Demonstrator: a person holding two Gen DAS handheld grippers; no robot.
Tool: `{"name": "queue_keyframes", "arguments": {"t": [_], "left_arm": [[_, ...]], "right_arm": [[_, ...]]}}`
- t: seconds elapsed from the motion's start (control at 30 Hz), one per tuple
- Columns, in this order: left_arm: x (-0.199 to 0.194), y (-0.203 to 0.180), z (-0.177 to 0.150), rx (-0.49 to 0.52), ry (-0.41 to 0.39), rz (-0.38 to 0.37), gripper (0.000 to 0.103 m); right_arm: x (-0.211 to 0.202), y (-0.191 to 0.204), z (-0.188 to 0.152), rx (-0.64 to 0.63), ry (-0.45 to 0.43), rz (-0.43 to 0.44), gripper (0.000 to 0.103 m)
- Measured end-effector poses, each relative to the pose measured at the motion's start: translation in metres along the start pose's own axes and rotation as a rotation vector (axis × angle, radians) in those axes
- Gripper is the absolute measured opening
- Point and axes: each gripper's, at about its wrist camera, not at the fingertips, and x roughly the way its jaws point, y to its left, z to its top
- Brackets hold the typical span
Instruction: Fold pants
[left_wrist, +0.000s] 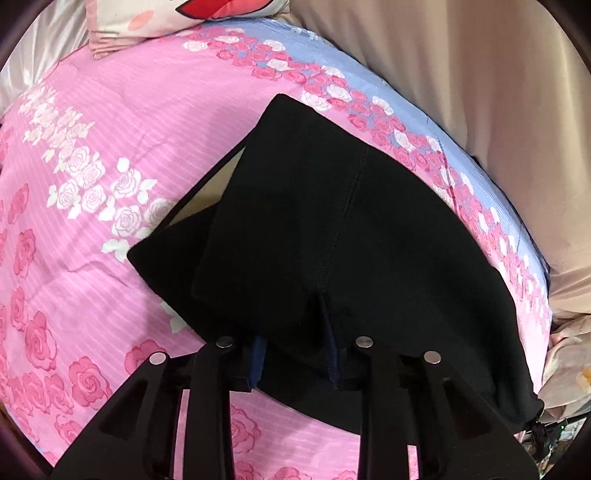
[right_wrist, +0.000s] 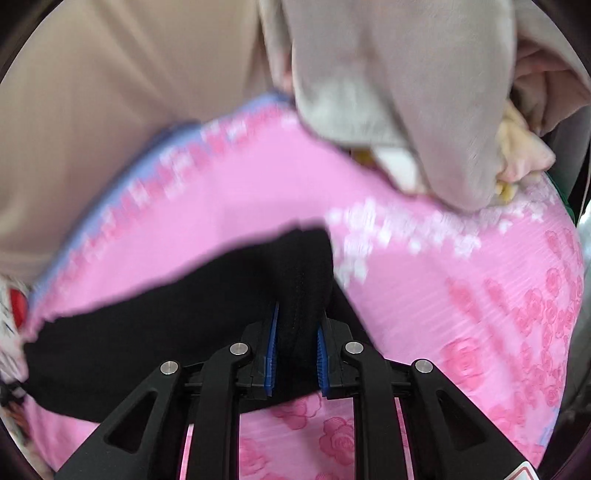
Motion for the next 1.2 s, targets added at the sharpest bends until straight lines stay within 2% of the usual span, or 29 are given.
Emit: {"name": "queue_keyframes", "arguments": {"t": [0.07, 0.1, 0.2, 0.27, 0.33, 0.37, 0.43, 0.5, 0.57, 0.6, 0.63, 0.67, 0.7, 0.77, 0.8, 0.83, 0.9, 0.97, 1.0, 1.03, 1.13, 1.2], "left_arm": [[-0.009, -0.002, 0.004, 0.015, -0.013, -0.002, 0.02], [-0.016, -0.001, 0.004, 0.023, -0.019, -0.004, 0.013], [-0.042, -0.005, 0.022, 0.057, -0.039, -0.044, 0.011], [-0.062, -0.007, 0.032, 0.073, -0.061, -0.076, 0.01], [-0.074, -0.008, 0.038, 0.097, -0.063, -0.071, 0.01], [-0.076, -0.005, 0.04, 0.105, -0.048, -0.057, 0.01], [-0.063, 0.004, 0.035, 0.125, 0.01, -0.009, 0.011], [-0.042, 0.016, 0.029, 0.112, 0.066, 0.023, 0.012], [-0.015, 0.03, 0.018, 0.092, 0.139, 0.041, 0.012], [-0.004, 0.034, 0.011, 0.089, 0.161, 0.062, 0.014], [-0.001, 0.036, 0.007, 0.09, 0.16, 0.069, 0.015], [-0.004, 0.034, 0.001, 0.106, 0.133, 0.081, 0.016], [-0.01, 0.033, -0.002, 0.115, 0.115, 0.101, 0.026], [-0.031, 0.032, -0.008, 0.134, 0.048, 0.193, 0.042], [-0.048, 0.029, -0.011, 0.154, -0.015, 0.25, 0.052], [-0.059, 0.026, -0.013, 0.172, -0.058, 0.287, 0.057], [-0.09, 0.013, -0.017, 0.216, -0.163, 0.356, 0.062], [-0.11, -0.007, -0.018, 0.242, -0.248, 0.355, 0.075], [-0.115, -0.021, -0.018, 0.256, -0.287, 0.339, 0.084], [-0.118, -0.034, -0.02, 0.272, -0.319, 0.324, 0.087], [-0.106, -0.088, -0.029, 0.352, -0.413, 0.292, 0.088], [-0.094, -0.11, -0.039, 0.393, -0.436, 0.29, 0.088]], "right_arm": [[-0.005, 0.008, 0.0, -0.001, -0.039, 0.002, 0.016], [-0.01, 0.009, 0.004, 0.02, -0.056, 0.026, 0.016], [-0.032, 0.013, 0.023, 0.031, -0.12, 0.066, 0.016], [-0.059, 0.018, 0.036, 0.042, -0.19, 0.13, 0.016], [-0.082, 0.021, 0.046, 0.045, -0.248, 0.187, 0.016], [-0.087, 0.023, 0.046, 0.039, -0.261, 0.186, 0.016], [-0.078, 0.02, 0.039, 0.013, -0.216, 0.109, 0.016], [-0.043, 0.008, 0.024, 0.012, -0.113, 0.022, 0.017], [-0.012, -0.005, 0.006, 0.045, -0.026, 0.009, 0.017], [-0.002, -0.008, -0.001, 0.053, -0.012, 0.002, 0.019], [-0.004, -0.008, -0.006, 0.057, -0.041, 0.014, 0.022], [-0.006, -0.009, -0.009, 0.061, -0.05, 0.02, 0.024], [-0.01, -0.01, -0.011, 0.071, -0.047, 0.023, 0.03], [-0.025, -0.014, -0.014, 0.09, -0.056, 0.003, 0.042], [-0.037, -0.015, -0.016, 0.094, -0.078, -0.032, 0.056], [-0.058, -0.015, -0.019, 0.095, -0.131, -0.098, 0.063], [-0.092, -0.007, -0.023, 0.076, -0.23, -0.123, 0.065], [-0.117, 0.012, -0.022, 0.033, -0.307, -0.063, 0.076], [-0.121, 0.021, -0.019, 0.011, -0.318, -0.04, 0.079], [-0.12, 0.04, -0.015, -0.036, -0.314, -0.002, 0.079], [-0.095, 0.084, -0.009, -0.164, -0.261, 0.067, 0.079], [-0.062, 0.128, -0.011, -0.283, -0.176, 0.106, 0.079]]}}
